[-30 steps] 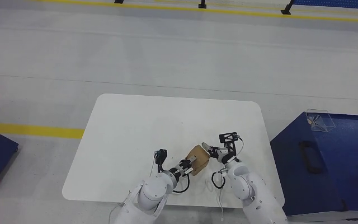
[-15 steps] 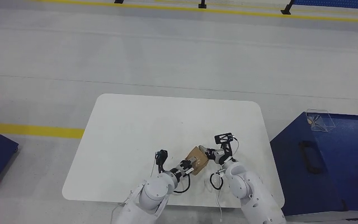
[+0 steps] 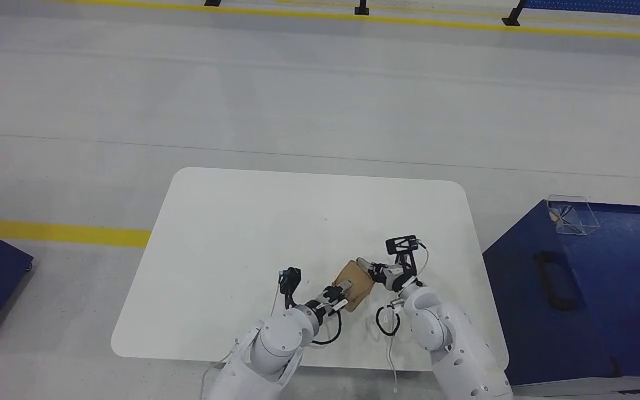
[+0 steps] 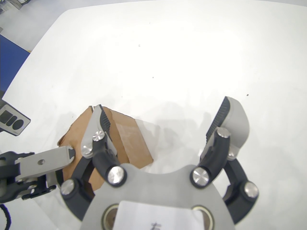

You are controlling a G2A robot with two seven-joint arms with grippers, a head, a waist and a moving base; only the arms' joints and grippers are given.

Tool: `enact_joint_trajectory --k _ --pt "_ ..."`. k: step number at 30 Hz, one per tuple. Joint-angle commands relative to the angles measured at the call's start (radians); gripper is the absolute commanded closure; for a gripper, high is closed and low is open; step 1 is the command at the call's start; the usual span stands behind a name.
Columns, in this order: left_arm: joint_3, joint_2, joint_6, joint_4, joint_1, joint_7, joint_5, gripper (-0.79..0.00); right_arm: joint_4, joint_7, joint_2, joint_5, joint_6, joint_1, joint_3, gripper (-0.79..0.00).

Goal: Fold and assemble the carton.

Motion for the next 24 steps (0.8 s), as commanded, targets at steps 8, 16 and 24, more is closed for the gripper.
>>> enact_joint_trajectory --k 8,16,24 --pt "-0.004 0.005 -0.022 -0.017 0.013 0.006 -0.006 -0.382 -0.017 0.008 0.007 0.035 0.009 -0.002 0.047 -0.785" --pt "-0.004 0.008 -0.022 -0.016 0.017 0.010 -0.012 -0.376 -0.022 0.059 0.013 0.044 -0.057 -0.014 0.047 -0.785" --pt "0.000 0.010 -0.022 -0.015 0.017 0.015 -0.020 -0.376 -0.014 0.096 0.017 0.078 -0.111 -0.014 0.045 -0.785"
